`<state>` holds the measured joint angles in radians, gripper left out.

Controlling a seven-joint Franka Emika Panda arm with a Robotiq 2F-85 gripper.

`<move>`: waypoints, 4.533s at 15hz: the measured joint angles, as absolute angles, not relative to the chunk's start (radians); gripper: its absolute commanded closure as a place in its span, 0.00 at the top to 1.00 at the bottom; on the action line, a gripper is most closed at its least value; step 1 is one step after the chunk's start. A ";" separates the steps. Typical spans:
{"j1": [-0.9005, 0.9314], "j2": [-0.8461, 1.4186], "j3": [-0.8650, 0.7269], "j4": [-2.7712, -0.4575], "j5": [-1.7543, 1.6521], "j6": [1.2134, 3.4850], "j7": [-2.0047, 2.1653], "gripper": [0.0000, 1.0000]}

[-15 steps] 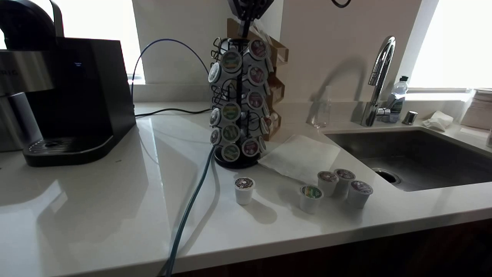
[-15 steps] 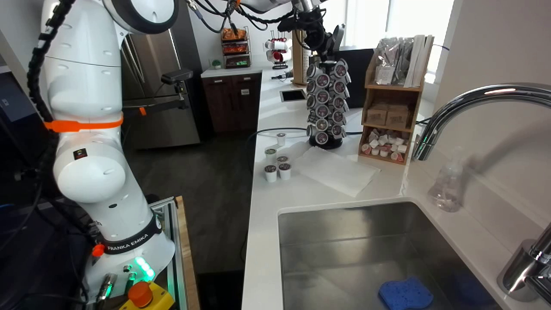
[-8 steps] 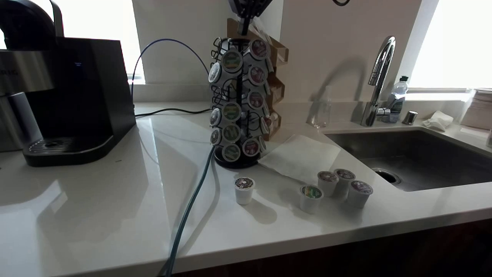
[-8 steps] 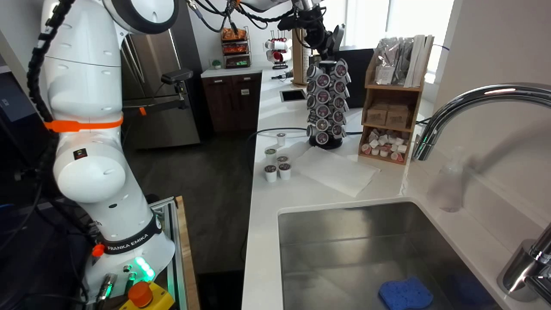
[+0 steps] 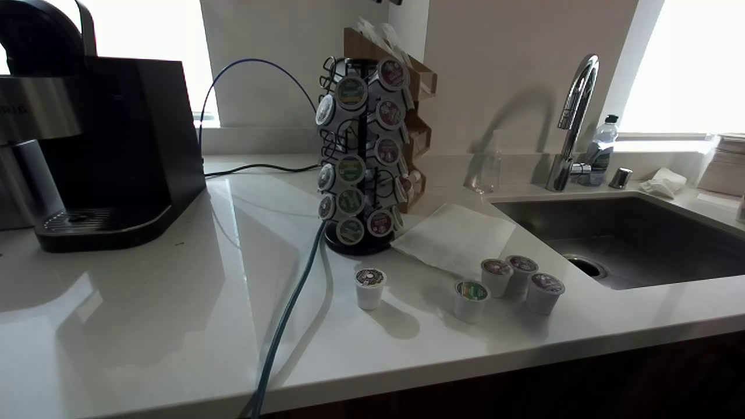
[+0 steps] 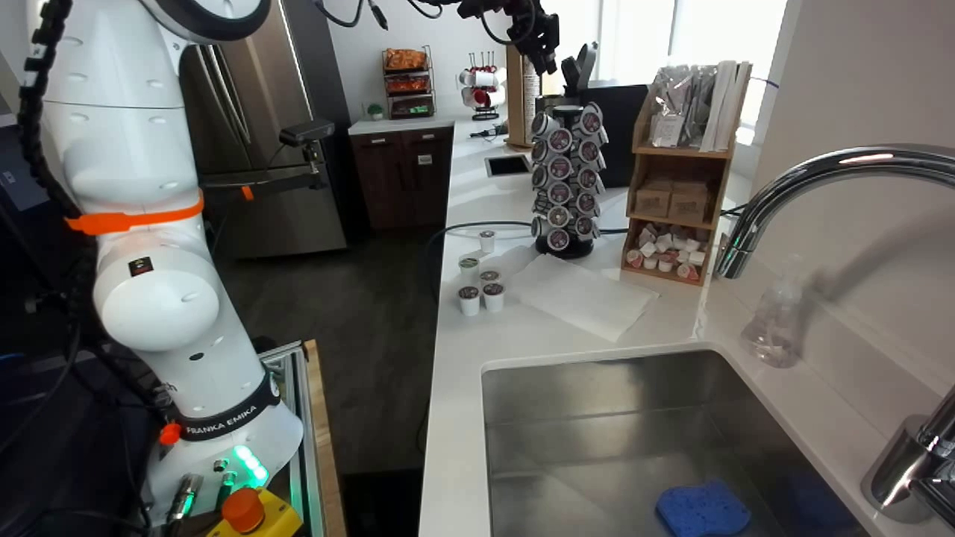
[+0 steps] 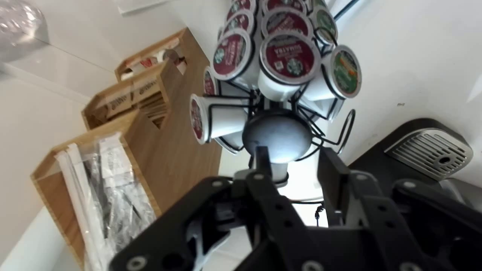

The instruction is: Slightly rotate the rack then place one of the small white containers in one of the empty slots closer to the bottom

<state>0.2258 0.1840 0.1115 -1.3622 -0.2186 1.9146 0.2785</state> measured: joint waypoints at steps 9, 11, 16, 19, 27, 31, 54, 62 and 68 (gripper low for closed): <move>0.158 -0.200 0.079 -1.756 -0.190 1.743 0.502 1.00; 0.125 -0.255 0.079 -1.868 -0.167 1.784 0.537 1.00; 0.074 -0.324 0.096 -2.166 -0.149 1.985 0.646 1.00; 0.065 -0.335 0.110 -2.351 -0.143 2.175 0.687 1.00; 0.089 -0.323 0.127 -2.681 -0.030 2.465 0.664 1.00; 0.089 -0.327 0.127 -2.681 -0.026 2.465 0.663 1.00; 0.031 -0.174 0.147 -2.692 -0.107 2.614 0.592 1.00; 0.031 -0.132 0.135 -2.709 -0.106 2.649 0.562 0.66; 0.031 -0.130 0.136 -2.709 -0.111 2.649 0.557 0.41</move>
